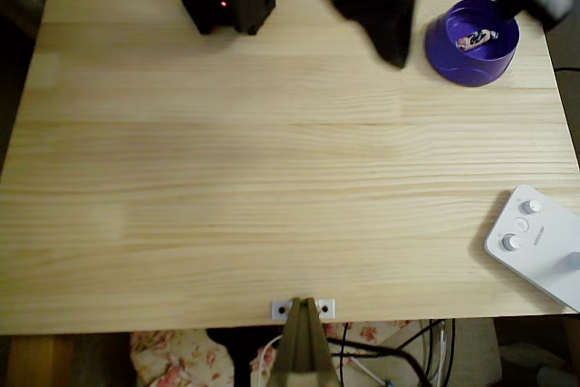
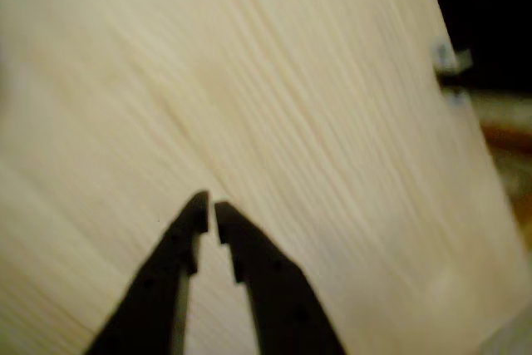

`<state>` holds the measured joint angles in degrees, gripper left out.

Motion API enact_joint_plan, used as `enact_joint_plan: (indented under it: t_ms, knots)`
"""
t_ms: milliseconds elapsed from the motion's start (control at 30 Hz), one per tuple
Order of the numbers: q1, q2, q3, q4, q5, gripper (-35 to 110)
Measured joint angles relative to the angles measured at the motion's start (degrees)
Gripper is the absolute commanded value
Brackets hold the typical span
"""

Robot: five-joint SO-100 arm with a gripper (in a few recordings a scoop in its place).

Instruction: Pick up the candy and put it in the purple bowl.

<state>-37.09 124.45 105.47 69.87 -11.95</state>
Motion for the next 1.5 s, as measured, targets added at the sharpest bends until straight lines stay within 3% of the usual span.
enact_joint_plan:
  t_ms: [367, 533, 1000, 1167, 1500]
  knots:
    - [31.6, 16.2, 17.6, -5.5, 6.5, -1]
    - [39.2, 24.0, 31.4, -9.7, 8.1, -1]
    - [45.3, 50.3, 56.0, -9.9, 9.7, -1]
    - [45.1, 59.7, 61.3, -5.4, 11.2, -1]
    - [46.5, 62.9, 66.6, -4.3, 12.1, -1]
